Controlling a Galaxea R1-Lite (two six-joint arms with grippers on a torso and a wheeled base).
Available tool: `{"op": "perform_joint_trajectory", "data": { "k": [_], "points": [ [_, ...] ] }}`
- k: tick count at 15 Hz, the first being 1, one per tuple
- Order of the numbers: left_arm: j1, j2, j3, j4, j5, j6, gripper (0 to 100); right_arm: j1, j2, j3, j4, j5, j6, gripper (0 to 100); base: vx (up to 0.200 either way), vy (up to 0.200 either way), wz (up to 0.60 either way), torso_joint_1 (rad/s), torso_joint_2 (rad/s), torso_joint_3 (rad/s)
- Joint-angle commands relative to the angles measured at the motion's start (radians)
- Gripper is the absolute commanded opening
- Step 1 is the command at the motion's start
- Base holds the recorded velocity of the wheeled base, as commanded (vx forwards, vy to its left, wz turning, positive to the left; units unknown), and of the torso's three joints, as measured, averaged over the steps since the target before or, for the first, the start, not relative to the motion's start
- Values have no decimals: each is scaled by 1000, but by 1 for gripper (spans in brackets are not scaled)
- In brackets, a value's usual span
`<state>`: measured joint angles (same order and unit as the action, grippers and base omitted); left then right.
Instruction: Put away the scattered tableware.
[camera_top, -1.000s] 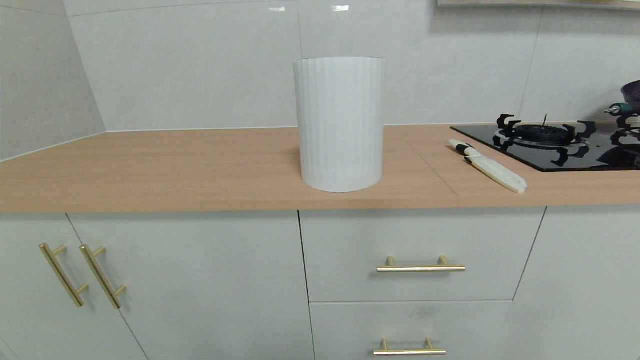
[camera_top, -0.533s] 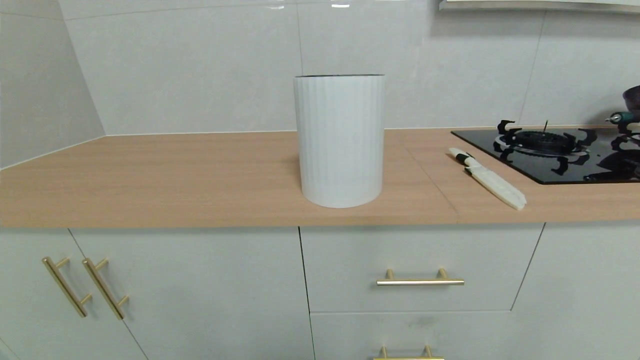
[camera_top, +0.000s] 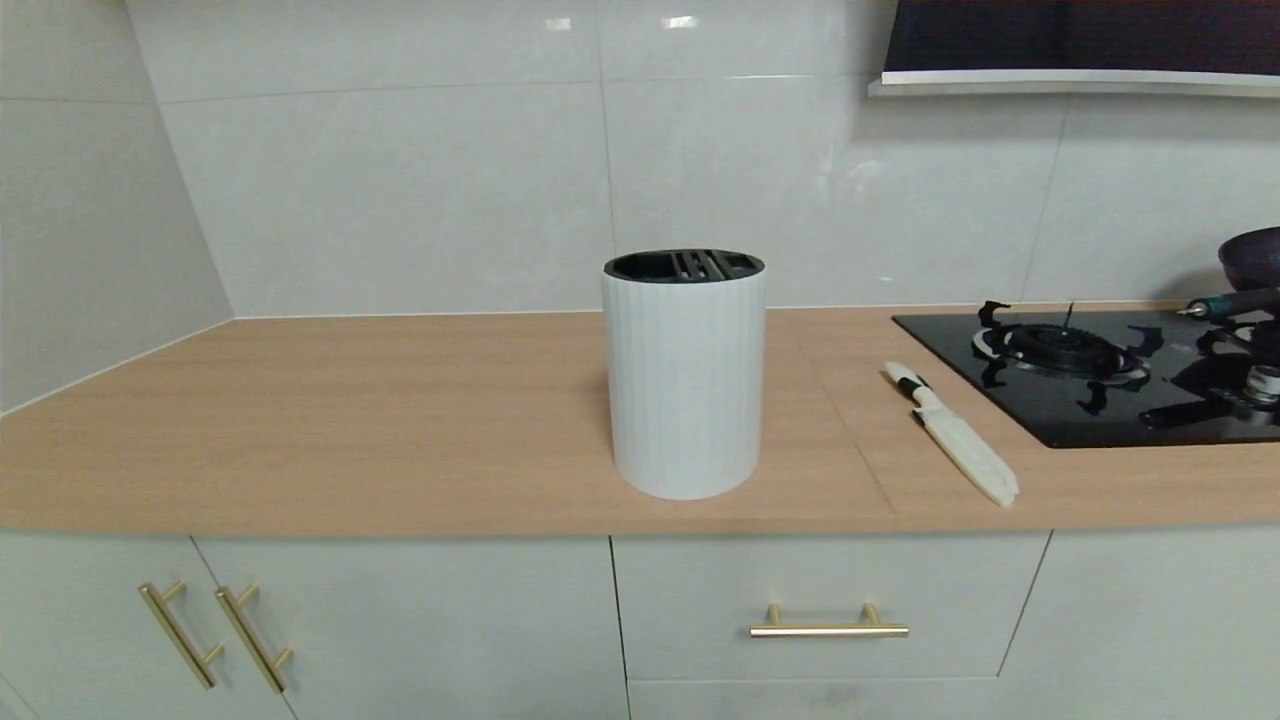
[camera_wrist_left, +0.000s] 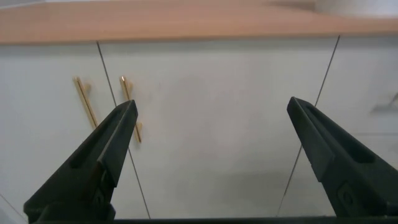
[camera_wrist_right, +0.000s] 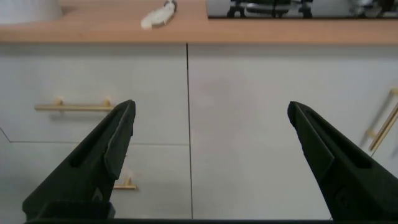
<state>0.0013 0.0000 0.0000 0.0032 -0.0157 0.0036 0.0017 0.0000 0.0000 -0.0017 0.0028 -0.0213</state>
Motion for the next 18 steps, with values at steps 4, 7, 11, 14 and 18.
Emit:
{"op": "perform_joint_trajectory", "data": {
  "k": [4, 7, 11, 14, 18],
  "points": [
    [0, 0, 0, 0, -1, -1, 100, 0, 2, 0, -1, 0, 0, 100, 0, 0, 0, 206, -477, -283],
    [0, 0, 0, 0, -1, -1, 100, 0, 2, 0, -1, 0, 0, 100, 0, 0, 0, 217, -499, -281],
    [0, 0, 0, 0, -1, -1, 100, 0, 2, 0, 0, 0, 0, 100, 0, 0, 0, 234, -515, -279],
    [0, 0, 0, 0, 0, -1, 100, 0, 2, 0, 0, 0, 0, 100, 0, 0, 0, 248, -538, -292],
    [0, 0, 0, 0, 0, -1, 100, 0, 2, 0, -1, 0, 0, 100, 0, 0, 0, 266, -565, -308]
  ]
}}
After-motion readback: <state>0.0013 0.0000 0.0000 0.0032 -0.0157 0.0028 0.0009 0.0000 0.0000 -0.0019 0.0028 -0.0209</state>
